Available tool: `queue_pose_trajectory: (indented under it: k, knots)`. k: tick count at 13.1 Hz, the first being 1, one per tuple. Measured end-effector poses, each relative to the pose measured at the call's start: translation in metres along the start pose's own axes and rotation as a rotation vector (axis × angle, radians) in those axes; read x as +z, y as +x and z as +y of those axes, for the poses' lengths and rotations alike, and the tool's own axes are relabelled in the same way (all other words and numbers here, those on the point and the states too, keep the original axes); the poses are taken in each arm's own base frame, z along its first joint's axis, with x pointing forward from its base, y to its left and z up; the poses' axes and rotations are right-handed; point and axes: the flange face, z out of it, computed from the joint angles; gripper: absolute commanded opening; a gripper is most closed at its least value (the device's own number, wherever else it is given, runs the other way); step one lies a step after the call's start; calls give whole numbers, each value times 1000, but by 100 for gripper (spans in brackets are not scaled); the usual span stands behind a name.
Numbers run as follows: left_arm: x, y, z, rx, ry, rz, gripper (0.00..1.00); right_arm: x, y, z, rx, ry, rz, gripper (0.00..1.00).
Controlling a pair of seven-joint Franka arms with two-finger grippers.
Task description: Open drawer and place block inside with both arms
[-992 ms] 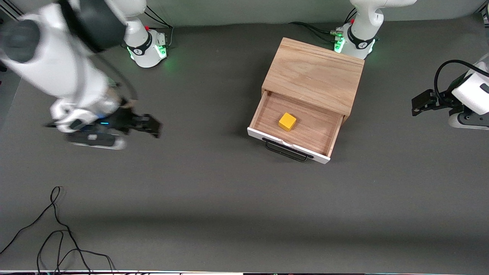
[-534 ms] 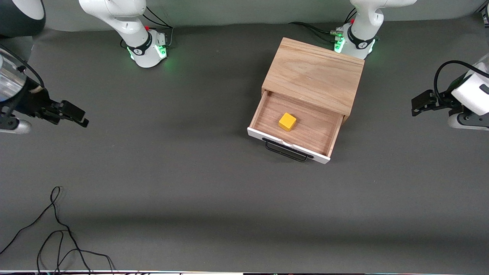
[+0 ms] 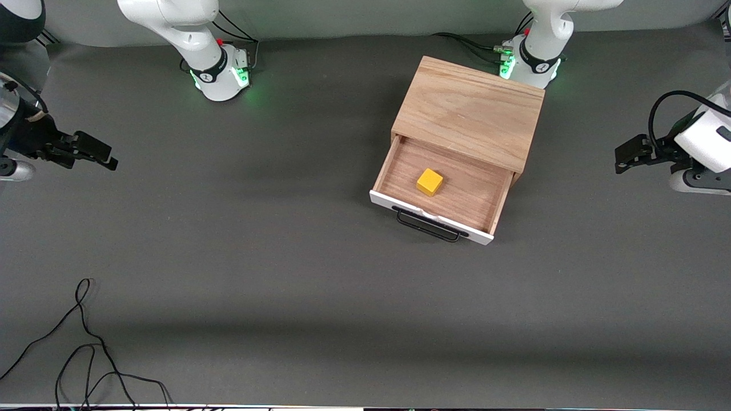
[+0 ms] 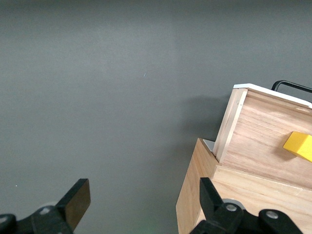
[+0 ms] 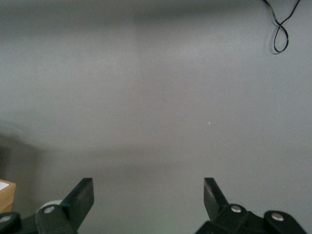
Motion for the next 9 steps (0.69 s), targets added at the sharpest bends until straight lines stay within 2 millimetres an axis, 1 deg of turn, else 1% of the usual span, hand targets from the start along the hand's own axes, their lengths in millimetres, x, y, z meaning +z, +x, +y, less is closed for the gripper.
queue_pose_trajectory:
  k: [1,4,7,9]
  knots:
    - [0,0,0,0,0,0,100,-1,0,0,0,0,-1,100]
    - [1,0,0,0,0,-1,100,-2,1,12,22,1,-3,100]
    - [1,0,0,1,0,-1,100,-7,3,13,23,2,7,100]
    - [1,0,1,1,0,-1,100,-5,5,13,23,2,4,100]
